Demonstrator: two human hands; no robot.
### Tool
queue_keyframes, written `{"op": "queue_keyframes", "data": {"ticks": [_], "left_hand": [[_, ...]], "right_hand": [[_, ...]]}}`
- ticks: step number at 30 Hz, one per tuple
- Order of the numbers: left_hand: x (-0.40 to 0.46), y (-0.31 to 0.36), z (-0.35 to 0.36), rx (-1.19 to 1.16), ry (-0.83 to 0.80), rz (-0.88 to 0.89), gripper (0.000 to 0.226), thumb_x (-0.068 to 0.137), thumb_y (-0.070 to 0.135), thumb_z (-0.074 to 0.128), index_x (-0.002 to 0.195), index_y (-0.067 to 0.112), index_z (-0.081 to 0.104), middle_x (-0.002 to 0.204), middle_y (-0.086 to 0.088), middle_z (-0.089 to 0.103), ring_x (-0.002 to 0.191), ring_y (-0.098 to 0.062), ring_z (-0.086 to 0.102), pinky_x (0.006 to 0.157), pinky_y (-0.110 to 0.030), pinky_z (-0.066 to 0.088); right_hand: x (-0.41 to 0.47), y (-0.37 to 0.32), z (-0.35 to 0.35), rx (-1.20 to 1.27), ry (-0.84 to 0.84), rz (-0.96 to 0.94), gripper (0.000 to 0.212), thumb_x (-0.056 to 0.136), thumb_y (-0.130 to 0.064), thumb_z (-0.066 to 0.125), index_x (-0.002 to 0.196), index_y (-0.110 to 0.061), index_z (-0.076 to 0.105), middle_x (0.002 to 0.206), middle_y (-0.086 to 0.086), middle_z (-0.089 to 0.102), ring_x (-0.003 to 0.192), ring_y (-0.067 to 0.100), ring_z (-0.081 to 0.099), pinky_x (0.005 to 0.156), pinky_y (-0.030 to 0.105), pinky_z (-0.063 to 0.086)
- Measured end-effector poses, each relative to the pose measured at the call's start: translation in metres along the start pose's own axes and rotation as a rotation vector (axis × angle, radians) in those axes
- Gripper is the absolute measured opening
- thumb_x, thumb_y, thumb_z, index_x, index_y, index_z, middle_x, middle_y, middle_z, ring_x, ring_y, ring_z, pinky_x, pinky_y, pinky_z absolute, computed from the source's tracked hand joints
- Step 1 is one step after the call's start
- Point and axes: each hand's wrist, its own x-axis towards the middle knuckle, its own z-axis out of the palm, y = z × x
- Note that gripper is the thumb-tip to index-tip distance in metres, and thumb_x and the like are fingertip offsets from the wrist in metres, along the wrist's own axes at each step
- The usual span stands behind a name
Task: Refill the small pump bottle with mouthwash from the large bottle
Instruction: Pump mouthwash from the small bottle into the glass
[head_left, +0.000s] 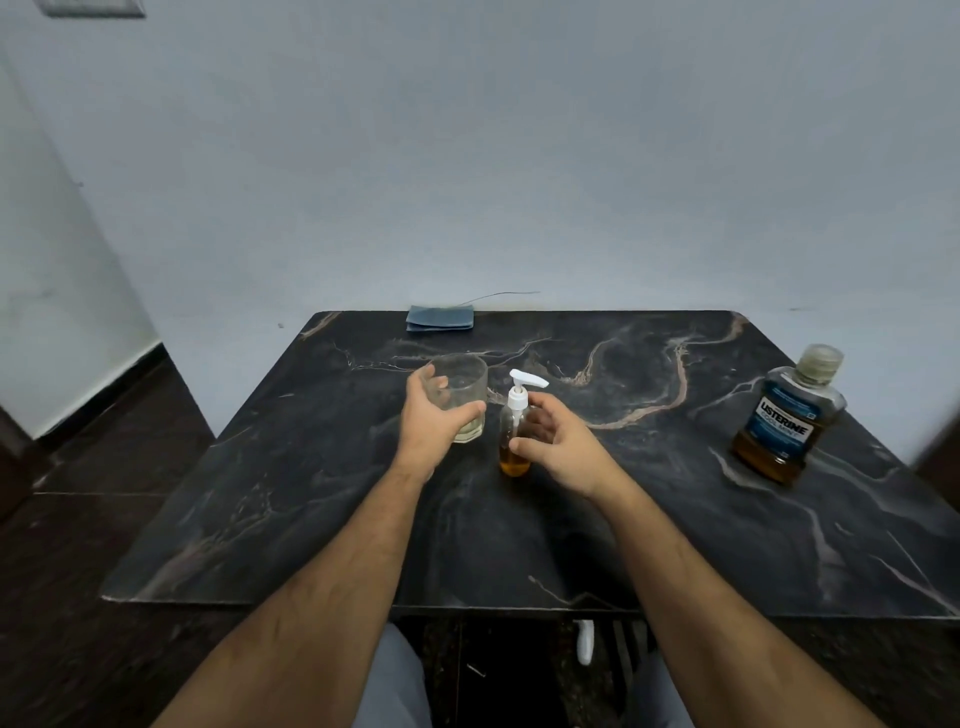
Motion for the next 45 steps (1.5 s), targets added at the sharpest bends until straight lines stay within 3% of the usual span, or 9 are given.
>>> {"op": "queue_keyframes", "data": {"ticks": [5, 9, 14, 21, 25, 32, 35, 39, 45], "left_hand": [[-0.017, 0.001, 0.005, -0.003, -0.025, -0.001, 0.094, 0.064, 0.022, 0.090, 0.141, 0.021, 0.036, 0.129, 0.003, 0.055, 0.120, -0.014, 0.054, 0.101, -0.028, 0.043], [-0.023, 0.003, 0.014, 0.012, -0.062, -0.002, 0.095, 0.063, 0.023, 0.091, 0.141, 0.023, 0.036, 0.132, 0.003, 0.055, 0.121, -0.013, 0.053, 0.101, -0.027, 0.041], [-0.029, 0.005, 0.031, 0.020, -0.106, 0.010, 0.096, 0.063, 0.024, 0.091, 0.141, 0.022, 0.036, 0.131, 0.004, 0.055, 0.121, -0.012, 0.053, 0.105, -0.029, 0.042], [-0.033, 0.002, 0.042, 0.029, -0.174, 0.012, 0.095, 0.064, 0.026, 0.090, 0.140, 0.024, 0.033, 0.132, 0.007, 0.054, 0.122, -0.010, 0.052, 0.105, -0.028, 0.039], [-0.033, -0.001, 0.042, 0.019, -0.192, 0.004, 0.092, 0.064, 0.024, 0.091, 0.137, 0.026, 0.035, 0.126, 0.012, 0.056, 0.121, -0.010, 0.054, 0.106, -0.030, 0.040], [-0.035, -0.002, 0.040, 0.010, -0.238, -0.002, 0.091, 0.066, 0.019, 0.090, 0.137, 0.027, 0.033, 0.130, 0.011, 0.054, 0.123, -0.010, 0.053, 0.108, -0.032, 0.040], [-0.036, 0.000, 0.039, 0.010, -0.252, -0.008, 0.091, 0.068, 0.020, 0.089, 0.139, 0.027, 0.032, 0.131, 0.012, 0.053, 0.124, -0.011, 0.052, 0.109, -0.033, 0.040], [-0.035, 0.003, 0.039, 0.010, -0.272, -0.011, 0.094, 0.069, 0.022, 0.088, 0.145, 0.022, 0.032, 0.134, 0.009, 0.054, 0.124, -0.013, 0.053, 0.110, -0.036, 0.040], [-0.026, 0.024, 0.040, -0.076, -0.314, -0.040, 0.087, 0.063, 0.027, 0.090, 0.136, 0.032, 0.042, 0.130, 0.006, 0.057, 0.119, -0.015, 0.058, 0.106, -0.046, 0.046]], "right_hand": [[-0.006, -0.003, 0.000, -0.047, 0.178, -0.028, 0.041, 0.084, 0.006, 0.069, 0.117, -0.015, 0.058, 0.102, 0.004, 0.067, 0.091, 0.011, 0.065, 0.079, 0.013, 0.052], [-0.017, 0.004, -0.012, -0.108, 0.281, -0.050, 0.045, 0.084, -0.004, 0.074, 0.124, -0.019, 0.060, 0.095, -0.006, 0.068, 0.089, 0.008, 0.066, 0.083, 0.020, 0.051], [-0.027, 0.006, -0.032, -0.073, 0.363, -0.083, 0.022, 0.081, -0.013, 0.078, 0.098, -0.011, 0.065, 0.080, -0.001, 0.062, 0.074, 0.010, 0.058, 0.072, 0.028, 0.050], [-0.043, -0.001, -0.048, 0.234, 0.371, -0.012, 0.028, 0.086, 0.002, 0.067, 0.101, -0.008, 0.046, 0.080, 0.011, 0.066, 0.070, 0.027, 0.069, 0.071, 0.038, 0.055], [-0.053, -0.001, -0.051, 0.178, 0.356, -0.046, 0.032, 0.091, -0.006, 0.066, 0.114, -0.016, 0.047, 0.070, 0.006, 0.057, 0.059, 0.021, 0.056, 0.055, 0.038, 0.051], [-0.056, -0.012, -0.045, 0.294, 0.370, -0.070, 0.021, 0.090, -0.005, 0.060, 0.106, -0.017, 0.053, 0.093, 0.010, 0.058, 0.083, 0.028, 0.062, 0.078, 0.045, 0.056], [-0.057, -0.014, -0.042, 0.131, 0.410, -0.145, 0.036, 0.090, 0.005, 0.059, 0.110, -0.022, 0.048, 0.097, 0.014, 0.062, 0.087, 0.033, 0.069, 0.076, 0.031, 0.058], [-0.059, -0.016, -0.042, -0.220, 0.426, -0.185, 0.072, 0.084, -0.007, 0.063, 0.135, -0.048, 0.033, 0.086, 0.001, 0.064, 0.075, 0.021, 0.069, 0.074, 0.034, 0.056], [-0.059, -0.026, -0.035, -0.399, 0.524, -0.280, 0.099, 0.085, -0.014, 0.063, 0.147, -0.059, 0.000, 0.077, -0.005, 0.063, 0.068, 0.012, 0.061, 0.067, 0.027, 0.052]]}}
